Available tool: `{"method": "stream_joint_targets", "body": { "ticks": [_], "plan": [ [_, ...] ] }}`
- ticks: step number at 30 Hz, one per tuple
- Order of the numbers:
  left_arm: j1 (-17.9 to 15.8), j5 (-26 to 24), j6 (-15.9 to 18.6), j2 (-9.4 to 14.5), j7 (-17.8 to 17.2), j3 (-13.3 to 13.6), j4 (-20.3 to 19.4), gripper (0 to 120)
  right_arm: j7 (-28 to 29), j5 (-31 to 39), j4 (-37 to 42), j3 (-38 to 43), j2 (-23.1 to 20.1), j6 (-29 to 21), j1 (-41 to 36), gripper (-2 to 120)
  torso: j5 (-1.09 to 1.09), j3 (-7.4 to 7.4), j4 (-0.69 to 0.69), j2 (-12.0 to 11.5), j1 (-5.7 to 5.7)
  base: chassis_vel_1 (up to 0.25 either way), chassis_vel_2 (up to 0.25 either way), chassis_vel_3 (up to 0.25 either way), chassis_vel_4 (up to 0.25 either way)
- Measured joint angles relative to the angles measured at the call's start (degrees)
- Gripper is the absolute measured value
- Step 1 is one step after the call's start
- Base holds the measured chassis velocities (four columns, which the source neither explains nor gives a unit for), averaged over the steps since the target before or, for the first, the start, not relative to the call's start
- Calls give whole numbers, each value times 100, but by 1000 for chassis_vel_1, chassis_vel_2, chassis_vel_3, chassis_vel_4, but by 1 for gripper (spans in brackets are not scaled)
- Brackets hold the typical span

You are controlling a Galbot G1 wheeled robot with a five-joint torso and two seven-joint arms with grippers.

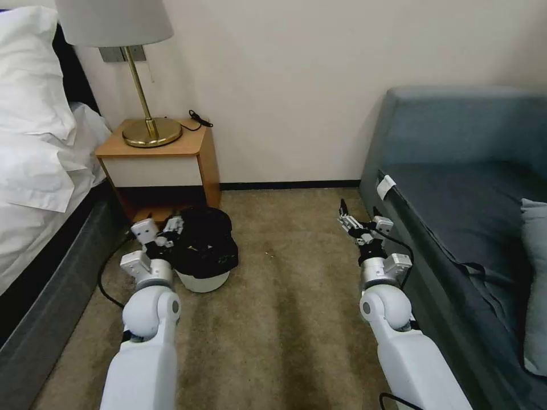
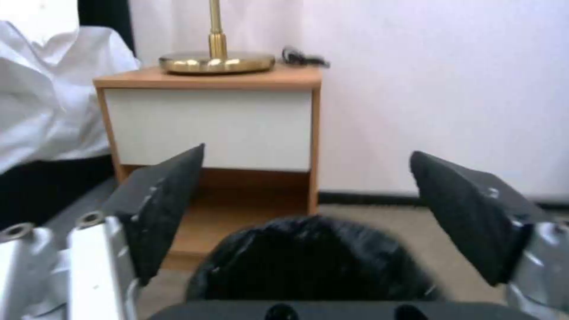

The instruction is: Pick up the trash bin, then pick up the garbage on the floor and place it into the trash bin.

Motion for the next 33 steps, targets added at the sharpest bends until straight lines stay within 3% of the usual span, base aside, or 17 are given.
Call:
{"method": "stream_joint_targets", "body": {
  "ticks": [1, 2, 4, 13, 33],
  "plan": [
    [0, 0, 0, 0, 0, 0, 0, 95, 0, 0, 0, 0, 0, 0, 0, 100, 0, 0, 0, 0, 0, 0, 0, 0, 0],
    [44, 190, 0, 26, 123, -39, 70, 97, -232, -574, -205, 128, 19, 240, 1, 100, -1, 0, 0, 0, 0, 0, 0, 0, 0],
    [100, 205, 13, 64, 280, -57, 129, 98, -424, -850, -379, 181, 21, 377, 1, 100, 0, 0, 0, 0, 0, 0, 0, 0, 0],
    [220, 51, -22, 193, 424, -9, 220, 98, -540, -902, -642, 214, 80, 375, -33, 100, 0, 0, 1, 0, 0, 0, 0, 0, 0],
    [219, -8, -42, 208, 381, 1, 239, 99, -512, -886, -653, 204, 74, 345, -30, 100, 0, 1, 0, 0, 0, 0, 0, 0, 0]
  ]
}}
